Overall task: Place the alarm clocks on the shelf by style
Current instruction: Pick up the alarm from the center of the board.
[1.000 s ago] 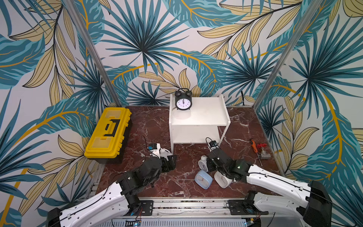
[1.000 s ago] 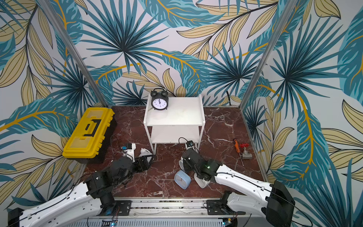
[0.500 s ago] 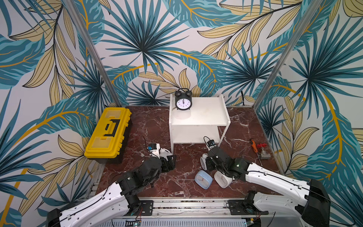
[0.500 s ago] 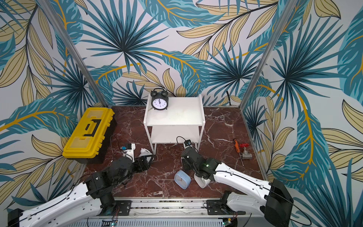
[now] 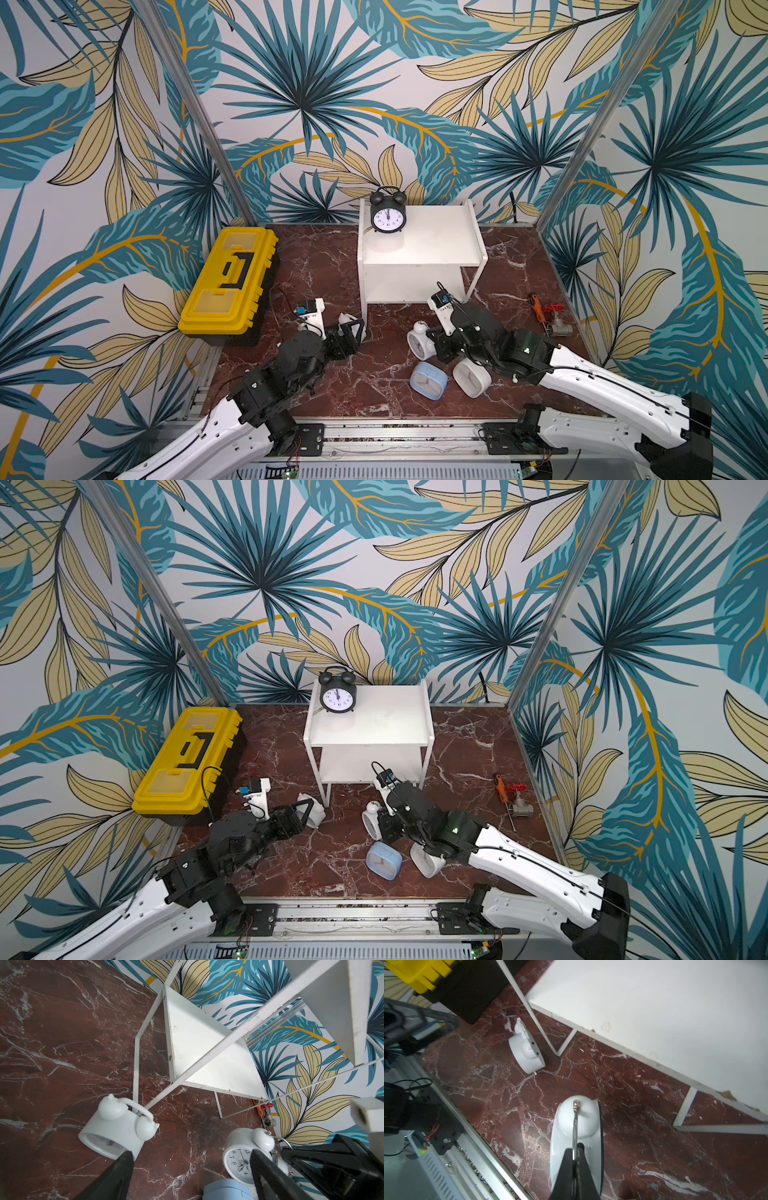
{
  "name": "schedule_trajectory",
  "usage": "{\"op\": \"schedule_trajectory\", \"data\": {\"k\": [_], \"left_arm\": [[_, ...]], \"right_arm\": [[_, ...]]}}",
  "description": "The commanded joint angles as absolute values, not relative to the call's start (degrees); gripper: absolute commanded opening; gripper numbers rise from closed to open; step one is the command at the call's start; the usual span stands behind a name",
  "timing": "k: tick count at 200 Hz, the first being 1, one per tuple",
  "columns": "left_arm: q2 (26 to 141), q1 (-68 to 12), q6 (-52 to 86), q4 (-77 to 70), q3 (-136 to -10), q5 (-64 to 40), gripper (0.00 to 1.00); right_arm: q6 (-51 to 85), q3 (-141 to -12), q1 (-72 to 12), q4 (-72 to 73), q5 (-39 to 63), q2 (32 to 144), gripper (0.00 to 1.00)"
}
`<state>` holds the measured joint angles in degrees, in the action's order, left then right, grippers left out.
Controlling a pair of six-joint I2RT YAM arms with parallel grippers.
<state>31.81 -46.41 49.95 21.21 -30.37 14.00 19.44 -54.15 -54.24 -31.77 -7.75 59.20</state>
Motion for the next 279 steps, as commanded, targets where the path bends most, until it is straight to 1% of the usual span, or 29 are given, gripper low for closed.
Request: {"op": "schedule_trajectory", "data": {"k": [1,35,75,100,118,128,143,172,223,251,279], "left_arm": [[31.4,-46.0,47.9,19.7,-30.8,11.7,0.92],[31.3,-43.9,44.9,10.0,-28.4,3.7,0.94],[31.3,-39.1,44.6,4.8,-28.7,-7.7,0.95],[32.6,-33.8,45.8,0.2,-27.1,-18.8,0.94],[35.6,-28.2,50.7,-8.3,-24.8,-29.6,0.93],[36.9,-26.6,53.0,-13.1,-24.0,-33.5,0.92],[37.8,-26.1,52.7,-15.0,-24.3,-35.4,0.92],[37.5,-25.5,49.6,-11.7,-25.9,-35.9,0.92],[37.9,-23.5,49.9,-13.5,-26.0,-40.7,0.94],[39.0,-22.9,49.6,-13.0,-26.7,-42.5,0.94],[39.7,-22.8,51.5,-16.4,-26.6,-43.8,0.95]], "right_arm": [[18.2,-57.0,-54.6,-31.8,-4.2,57.8,0.0],[19.9,-59.0,-54.6,-32.1,-4.3,57.0,0.0],[23.0,-58.6,-54.7,-29.8,-1.5,53.9,0.0],[23.7,-57.3,-54.7,-27.9,-2.3,51.5,0.0],[23.9,-56.5,-54.5,-27.5,-3.2,50.7,0.0],[24.4,-56.4,-54.5,-27.3,-3.1,50.8,0.0],[25.0,-56.7,-54.5,-27.2,-3.1,51.0,0.0],[25.9,-57.7,-54.5,-27.1,-3.0,51.1,0.0],[27.8,-60.7,-54.3,-28.6,-1.5,50.7,0.0],[28.9,-59.9,-53.9,-26.9,-0.4,49.2,0.0],[31.8,-58.6,-53.0,-23.5,2.4,47.6,0.0]]}}
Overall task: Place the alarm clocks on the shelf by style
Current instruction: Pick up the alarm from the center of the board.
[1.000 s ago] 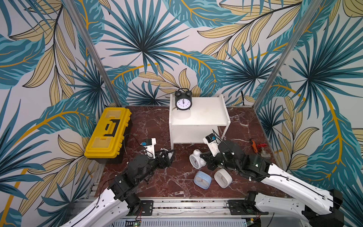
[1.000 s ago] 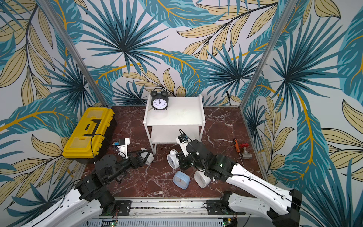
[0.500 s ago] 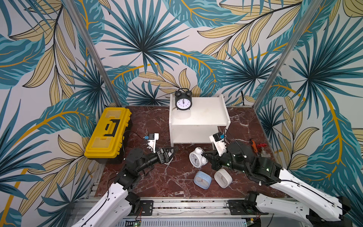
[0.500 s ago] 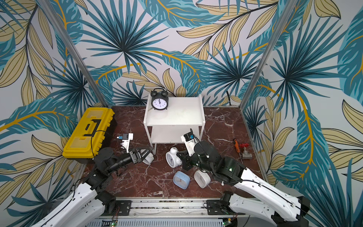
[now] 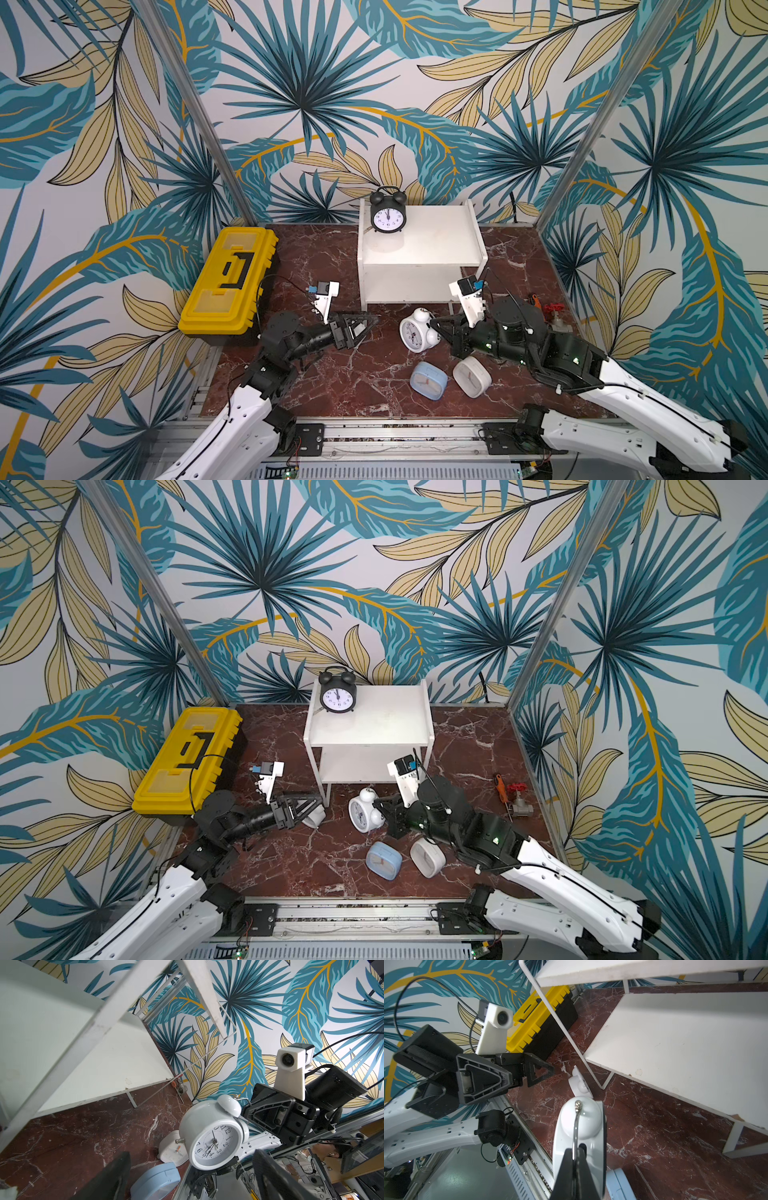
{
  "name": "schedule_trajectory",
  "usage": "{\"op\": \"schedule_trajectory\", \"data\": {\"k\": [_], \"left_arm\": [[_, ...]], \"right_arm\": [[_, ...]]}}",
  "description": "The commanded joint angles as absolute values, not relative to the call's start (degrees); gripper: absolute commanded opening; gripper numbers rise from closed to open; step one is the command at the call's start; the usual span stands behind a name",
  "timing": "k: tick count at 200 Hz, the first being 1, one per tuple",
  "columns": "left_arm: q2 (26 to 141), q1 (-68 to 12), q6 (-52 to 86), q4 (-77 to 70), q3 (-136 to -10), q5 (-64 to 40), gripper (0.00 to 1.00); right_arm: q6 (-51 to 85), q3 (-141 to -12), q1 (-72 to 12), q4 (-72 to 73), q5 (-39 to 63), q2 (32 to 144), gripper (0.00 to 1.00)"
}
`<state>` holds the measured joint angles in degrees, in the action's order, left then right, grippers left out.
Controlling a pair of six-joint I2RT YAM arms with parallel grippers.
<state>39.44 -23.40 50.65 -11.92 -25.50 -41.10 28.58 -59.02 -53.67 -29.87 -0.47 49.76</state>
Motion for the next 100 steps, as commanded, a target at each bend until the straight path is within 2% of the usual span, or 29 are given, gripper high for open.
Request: {"op": "schedule_trajectory", "data": {"k": [1,65,100], "left_arm": [[39.8,-22.8,51.6,-16.6,-26.7,-43.8,0.95],[42.4,-22.8,58.2,-26.7,-26.5,-48.5,0.99],[46.4,-22.9,61.9,-32.8,-25.8,-52.6,1.0]], "right_arm": [[31.9,-58.6,-52.9,-23.4,2.6,47.6,0.0],[38.6,-57.2,-50.7,-16.4,10.0,47.2,0.0],[45.0,-53.1,-48.2,-4.6,16.3,47.7,0.0]]}}
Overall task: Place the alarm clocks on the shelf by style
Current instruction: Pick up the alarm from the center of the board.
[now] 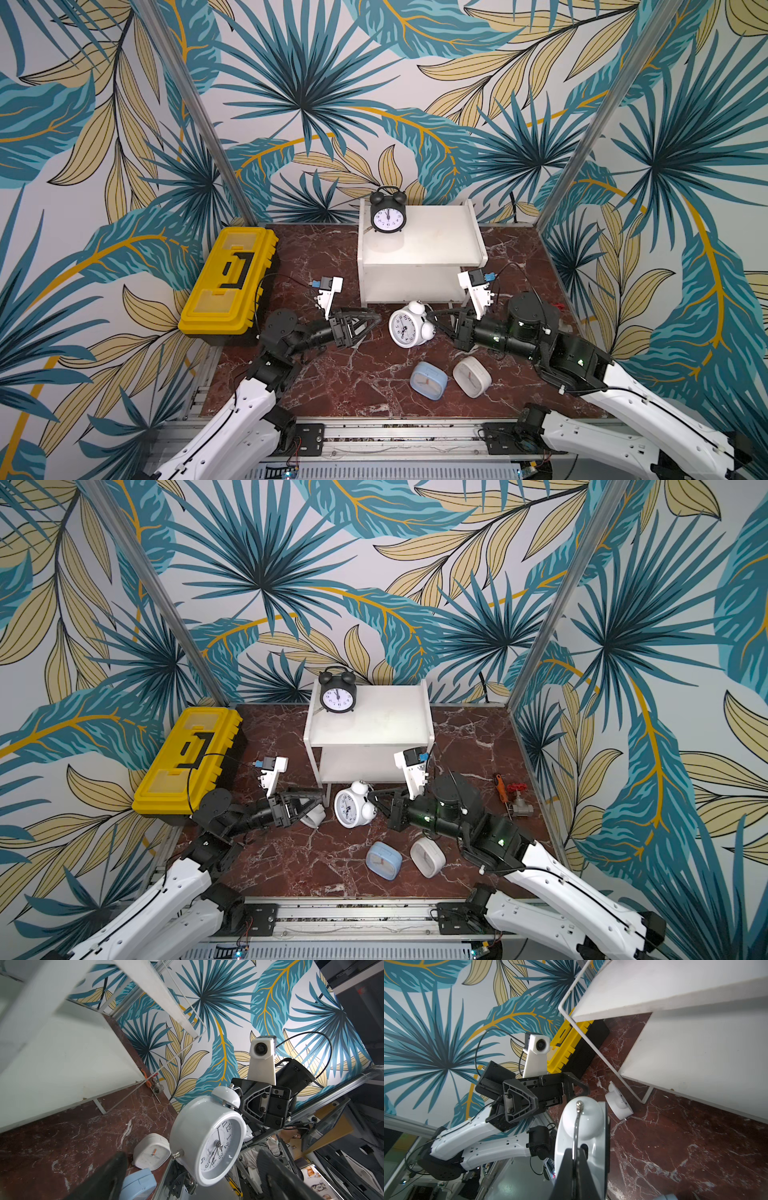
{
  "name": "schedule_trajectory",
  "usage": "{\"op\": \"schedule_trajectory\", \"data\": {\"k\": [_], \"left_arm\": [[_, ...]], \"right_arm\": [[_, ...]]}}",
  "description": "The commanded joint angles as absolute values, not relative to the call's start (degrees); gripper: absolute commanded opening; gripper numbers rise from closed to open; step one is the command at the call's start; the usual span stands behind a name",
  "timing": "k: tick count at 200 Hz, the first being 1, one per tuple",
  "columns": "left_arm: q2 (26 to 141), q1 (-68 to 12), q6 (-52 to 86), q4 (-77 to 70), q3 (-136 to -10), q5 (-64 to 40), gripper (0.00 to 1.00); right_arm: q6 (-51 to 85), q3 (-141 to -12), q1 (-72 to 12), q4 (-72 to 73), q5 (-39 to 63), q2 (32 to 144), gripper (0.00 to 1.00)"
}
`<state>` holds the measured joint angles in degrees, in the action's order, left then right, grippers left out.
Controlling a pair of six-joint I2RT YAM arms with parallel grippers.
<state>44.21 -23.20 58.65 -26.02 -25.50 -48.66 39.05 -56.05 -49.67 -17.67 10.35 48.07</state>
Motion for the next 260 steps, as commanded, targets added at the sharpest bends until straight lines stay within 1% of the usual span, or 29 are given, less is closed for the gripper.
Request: {"op": "schedule_trajectory", "data": {"k": [1,22,34,43,61,76,99,123,131,138,156,171,182,197,208,214,222,235,238,248,251,253,256,260], "left_arm": [[46.6,-22.9,62.0,-32.9,-25.7,-52.6,1.0],[49.6,-23.0,66.2,-40.1,-24.5,-54.8,1.0],[50.9,-23.1,68.2,-43.7,-23.9,-55.1,0.97],[51.3,-23.2,68.5,-43.9,-23.9,-54.7,0.94],[51.8,-23.2,68.5,-44.0,-24.0,-54.3,0.9],[52.0,-23.1,68.9,-44.6,-24.5,-54.4,0.88],[52.0,-23.0,69.6,-45.8,-25.3,-54.3,0.8],[51.9,-23.1,69.8,-46.3,-25.5,-54.1,0.65],[52.0,-23.1,69.8,-46.4,-25.3,-53.6,0.58],[52.0,-23.1,69.9,-46.4,-24.9,-52.9,0.53],[52.0,-23.0,70.5,-47.1,-23.8,-51.2,0.49],[52.0,-23.0,72.2,-50.2,-22.6,-49.8,0.44],[52.4,-23.0,73.8,-52.9,-21.7,-48.6,0.42],[52.7,-23.1,75.3,-55.0,-21.1,-47.9,0.35],[52.9,-23.1,75.4,-54.4,-21.2,-47.5,0.3],[52.9,-23.2,75.4,-54.1,-21.1,-47.2,0.27],[53.1,-23.2,75.6,-54.1,-21.0,-46.9,0.23],[53.2,-23.3,75.6,-54.4,-20.8,-46.5,0.17],[53.3,-23.3,75.6,-54.4,-20.8,-46.3,0.16],[53.3,-23.5,75.5,-54.2,-20.7,-45.6,0.12],[53.3,-23.5,75.5,-54.2,-20.7,-45.3,0.11],[53.3,-23.5,75.5,-54.2,-20.7,-45.1,0.1],[53.3,-23.5,75.5,-54.3,-20.6,-44.8,0.1],[53.3,-23.6,75.4,-54.4,-20.6,-44.5,0.09]], "right_arm": [[45.1,-53.1,-48.1,-4.2,16.6,47.7,0.0],[48.7,-51.5,-46.8,1.5,19.2,48.8,0.0],[50.9,-50.6,-46.5,5.0,21.5,49.6,0.0],[52.6,-50.1,-44.6,8.2,23.0,50.1,0.0],[54.9,-49.1,-44.0,12.1,24.7,51.5,0.0],[55.8,-48.8,-43.8,12.7,25.3,52.7,0.0],[55.7,-48.5,-43.5,12.4,25.3,53.2,0.0],[55.5,-48.0,-43.0,11.9,25.2,53.1,0.0],[55.5,-47.8,-42.9,12.0,25.0,53.1,0.0],[55.5,-47.6,-42.9,11.9,24.8,53.1,0.0],[55.7,-47.6,-42.9,11.7,24.5,53.6,0.0],[55.8,-47.9,-42.9,11.4,24.2,54.2,0.0],[55.9,-48.2,-42.9,11.1,24.2,54.9,0.0],[55.9,-48.6,-43.0,10.9,24.3,55.6,0.0],[55.3,-49.0,-43.3,9.4,23.0,55.8,0.04],[54.5,-49.5,-43.8,7.5,21.3,55.7,0.08],[52.7,-50.4,-44.8,4.5,19.1,55.4,0.15],[50.2,-52.0,-45.7,0.5,15.5,54.9,0.33],[49.5,-52.3,-47.3,-0.1,14.8,54.8,0.37],[48.4,-52.8,-48.7,-1.3,12.1,54.3,0.45],[48.4,-52.8,-48.9,-1.4,11.5,54.1,0.46],[48.2,-52.7,-49.3,-1.4,10.7,53.8,0.48],[48.2,-52.4,-49.6,-1.3,9.9,53.6,0.54],[48.0,-52.1,-50.0,-0.7,8.8,53.1,0.56]]}}
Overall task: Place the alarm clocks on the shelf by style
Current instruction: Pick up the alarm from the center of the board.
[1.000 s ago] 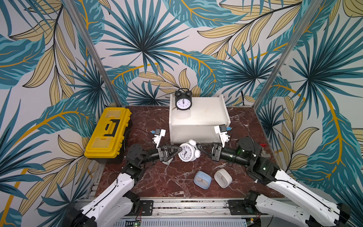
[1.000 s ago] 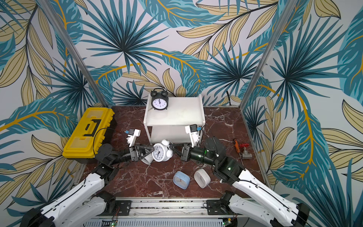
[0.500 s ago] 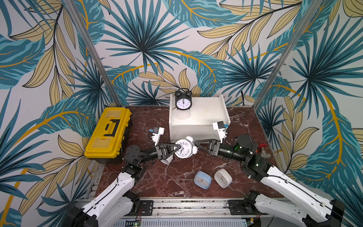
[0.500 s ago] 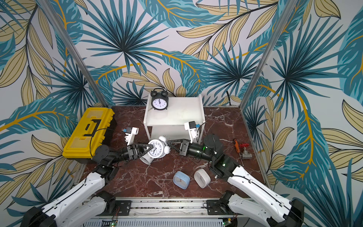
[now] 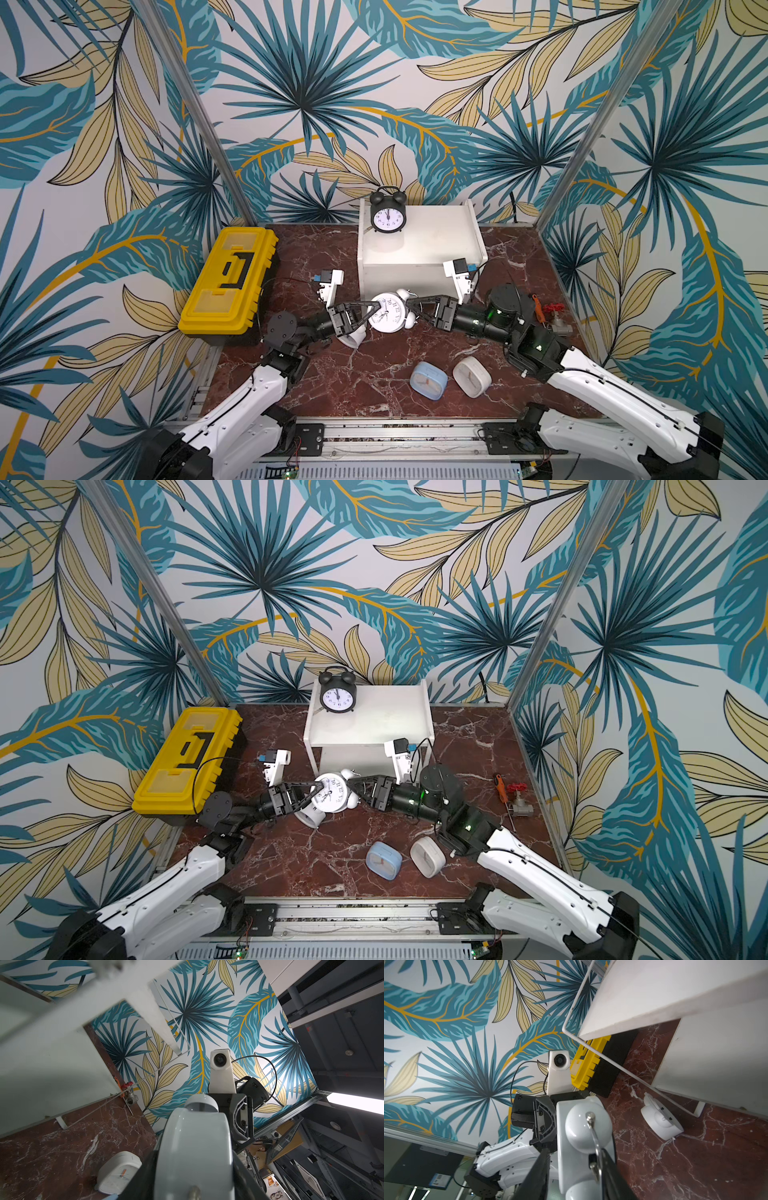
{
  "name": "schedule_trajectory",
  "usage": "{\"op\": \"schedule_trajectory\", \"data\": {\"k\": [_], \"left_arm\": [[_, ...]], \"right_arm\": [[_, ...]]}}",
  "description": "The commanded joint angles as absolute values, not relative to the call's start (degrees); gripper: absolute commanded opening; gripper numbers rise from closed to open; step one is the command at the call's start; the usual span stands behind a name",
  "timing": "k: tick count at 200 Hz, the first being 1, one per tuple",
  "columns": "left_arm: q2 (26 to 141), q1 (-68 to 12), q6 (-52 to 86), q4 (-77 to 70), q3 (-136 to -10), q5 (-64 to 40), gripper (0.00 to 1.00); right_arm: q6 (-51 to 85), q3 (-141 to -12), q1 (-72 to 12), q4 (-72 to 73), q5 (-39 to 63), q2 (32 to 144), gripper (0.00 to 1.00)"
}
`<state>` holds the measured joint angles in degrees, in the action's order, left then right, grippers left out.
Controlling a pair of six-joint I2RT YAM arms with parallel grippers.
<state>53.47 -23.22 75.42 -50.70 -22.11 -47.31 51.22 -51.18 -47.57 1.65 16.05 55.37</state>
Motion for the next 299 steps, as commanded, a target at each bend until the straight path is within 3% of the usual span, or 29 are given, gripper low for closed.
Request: {"op": "schedule_trajectory", "data": {"k": [1,30,59,131,171,181,197,216,250,265,278,286,299], "left_arm": [[53.3,-23.6,75.4,-54.3,-20.6,-44.5,0.08],[52.9,-23.7,76.0,-55.1,-20.1,-41.5,0.04],[52.4,-23.8,77.1,-56.6,-19.7,-39.1,0.0],[50.4,-25.0,78.7,-58.5,-18.2,-33.5,0.0],[49.8,-25.0,79.9,-59.8,-17.8,-33.0,0.0],[49.9,-25.0,80.0,-59.9,-17.8,-33.0,0.0],[49.9,-25.0,80.3,-60.5,-17.2,-32.7,0.0],[50.1,-25.0,80.6,-61.2,-16.6,-32.0,0.0],[50.4,-25.0,80.1,-60.8,-16.5,-32.8,0.01],[50.3,-25.0,79.0,-59.9,-16.5,-33.3,0.13],[50.0,-25.0,77.6,-58.3,-16.4,-33.1,0.4],[49.5,-24.5,77.2,-56.9,-16.3,-33.4,0.65],[49.1,-23.7,76.4,-55.1,-16.7,-34.6,0.79]], "right_arm": [[48.1,-52.0,-50.2,-0.5,8.5,53.0,0.58],[49.1,-48.2,-52.8,3.0,0.4,50.3,0.78],[52.1,-43.5,-55.5,9.7,-3.7,51.2,0.92],[48.8,-42.1,-65.7,29.2,-13.7,60.4,0.92],[49.1,-45.0,-65.7,28.2,-14.1,64.4,0.81],[49.4,-45.1,-65.7,28.6,-14.1,64.9,0.75],[48.7,-45.7,-65.7,28.9,-13.0,65.4,0.56],[48.1,-46.8,-65.7,27.7,-11.7,65.8,0.43],[47.3,-48.1,-65.7,25.4,-10.4,66.1,0.3],[46.4,-49.6,-65.6,22.4,-9.5,65.9,0.24],[45.8,-51.5,-65.3,17.0,-8.4,65.1,0.21],[45.4,-53.4,-64.8,12.7,-7.1,64.7,0.21],[45.4,-56.8,-63.0,5.4,-1.9,64.3,0.19]]}}
